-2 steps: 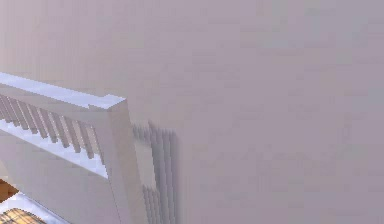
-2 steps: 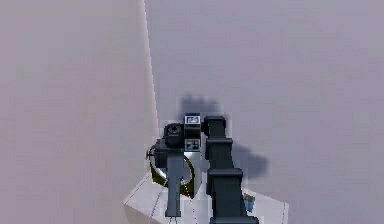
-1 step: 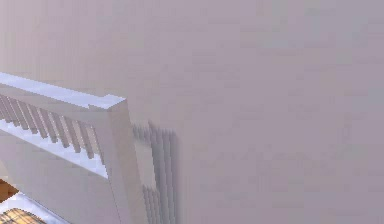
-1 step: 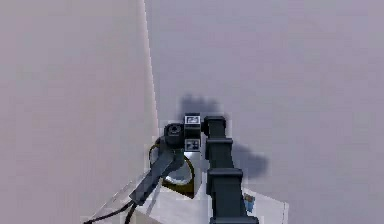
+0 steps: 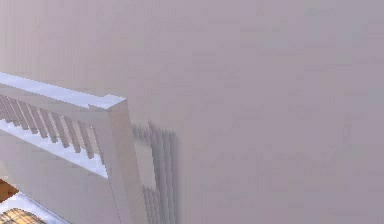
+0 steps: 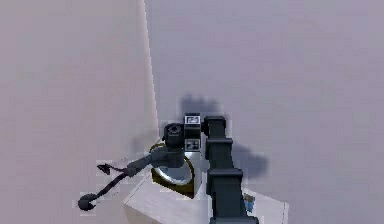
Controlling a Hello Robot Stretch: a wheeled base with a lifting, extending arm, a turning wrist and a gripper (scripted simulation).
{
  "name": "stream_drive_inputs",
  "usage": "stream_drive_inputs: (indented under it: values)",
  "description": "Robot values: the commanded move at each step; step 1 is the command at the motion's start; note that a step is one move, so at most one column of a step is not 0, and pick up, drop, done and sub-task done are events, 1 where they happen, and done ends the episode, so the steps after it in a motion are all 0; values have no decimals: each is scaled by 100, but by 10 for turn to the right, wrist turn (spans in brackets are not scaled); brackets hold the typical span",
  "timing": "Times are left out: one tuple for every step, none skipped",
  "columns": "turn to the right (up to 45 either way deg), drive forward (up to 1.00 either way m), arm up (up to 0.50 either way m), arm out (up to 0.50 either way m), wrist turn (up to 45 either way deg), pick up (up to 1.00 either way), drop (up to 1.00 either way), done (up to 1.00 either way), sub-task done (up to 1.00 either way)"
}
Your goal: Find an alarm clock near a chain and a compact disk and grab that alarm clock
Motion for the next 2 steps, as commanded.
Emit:
stream_drive_inputs:
  values:
    - [0, 0, 0, 0, 450, 0, 0, 0, 0]
    - [0, 0, 0, 0, 450, 0, 0, 0, 0]
